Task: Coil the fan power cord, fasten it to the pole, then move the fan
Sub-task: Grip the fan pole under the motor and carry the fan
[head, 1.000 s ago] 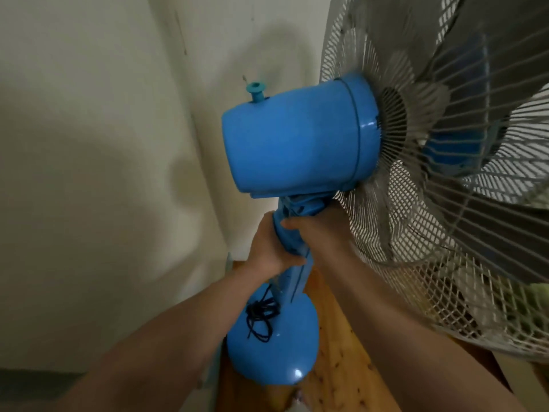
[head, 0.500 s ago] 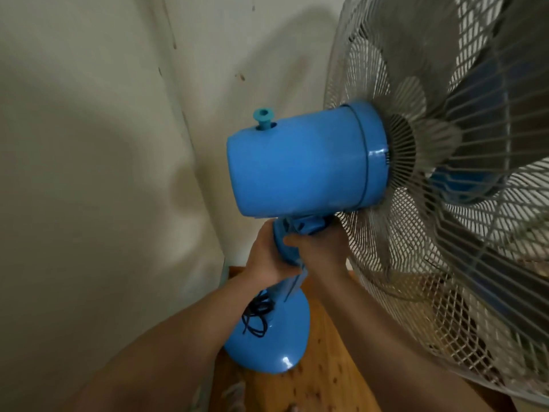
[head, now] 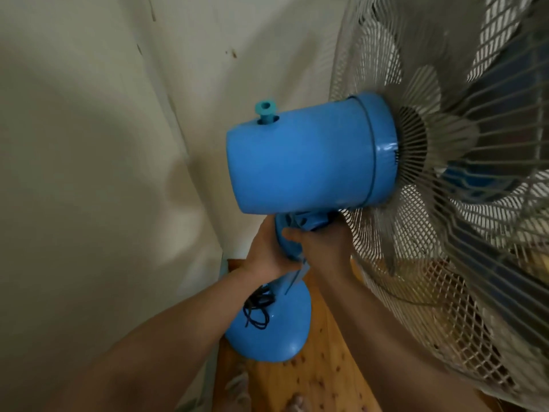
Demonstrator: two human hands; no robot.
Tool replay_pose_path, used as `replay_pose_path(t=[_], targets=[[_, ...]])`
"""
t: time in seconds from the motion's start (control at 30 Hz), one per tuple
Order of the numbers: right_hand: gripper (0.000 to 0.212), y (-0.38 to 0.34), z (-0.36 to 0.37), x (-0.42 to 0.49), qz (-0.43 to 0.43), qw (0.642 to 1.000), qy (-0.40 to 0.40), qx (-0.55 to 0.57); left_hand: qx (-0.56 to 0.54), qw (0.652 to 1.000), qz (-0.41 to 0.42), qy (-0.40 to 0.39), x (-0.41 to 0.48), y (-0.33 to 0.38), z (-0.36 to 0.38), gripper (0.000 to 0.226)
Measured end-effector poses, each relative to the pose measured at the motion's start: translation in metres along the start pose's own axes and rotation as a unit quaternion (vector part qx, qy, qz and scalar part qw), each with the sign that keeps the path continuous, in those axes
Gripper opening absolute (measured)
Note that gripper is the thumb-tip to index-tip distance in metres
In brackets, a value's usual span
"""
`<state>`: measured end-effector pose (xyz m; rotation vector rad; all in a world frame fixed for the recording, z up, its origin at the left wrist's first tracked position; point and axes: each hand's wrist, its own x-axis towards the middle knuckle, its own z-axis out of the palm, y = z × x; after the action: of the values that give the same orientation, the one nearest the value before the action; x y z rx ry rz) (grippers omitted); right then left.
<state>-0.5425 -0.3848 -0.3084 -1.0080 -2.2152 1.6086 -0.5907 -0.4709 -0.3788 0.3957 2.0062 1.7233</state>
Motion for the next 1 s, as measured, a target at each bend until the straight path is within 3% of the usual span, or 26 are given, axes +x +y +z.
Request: replay_pose_path(t=[0.1,0.2,0.33,0.63,0.73,0.9,1.0], targets=[[0.065,-0.001,0.003,-0.002,-0.006,1.000,0.008,-0.015,0.091,0.996,0.010,0.024,0.002,-0.006,-0.002,0.079],[0.067,-0.003,0.008,-0.006,-0.004,1.000,0.020,-0.012,0.152,0.988,0.005,0.031,-0.004,-0.001,-0.005,0.093],[0.066,-0.006,0.011,-0.012,-0.010,0.999,0.044,0.001,0.224,0.974,0.033,0.019,-0.002,0.006,-0.013,0.088],[0.065,-0.009,0.013,-0.014,-0.026,0.997,0.072,-0.006,0.301,0.954,0.006,-0.012,0.004,0.016,-0.024,0.082],[0.066,-0.012,0.018,-0.017,-0.007,0.997,0.074,-0.005,0.336,0.941,0.033,-0.026,0.006,0.015,-0.029,0.093],[0.067,-0.007,0.023,-0.016,-0.013,0.995,0.091,-0.027,0.342,0.938,0.024,-0.044,0.003,0.019,-0.028,0.105],[0.065,-0.005,0.023,-0.016,-0.023,0.994,0.098,-0.044,0.310,0.950,0.013,-0.046,-0.002,0.019,-0.024,0.099]])
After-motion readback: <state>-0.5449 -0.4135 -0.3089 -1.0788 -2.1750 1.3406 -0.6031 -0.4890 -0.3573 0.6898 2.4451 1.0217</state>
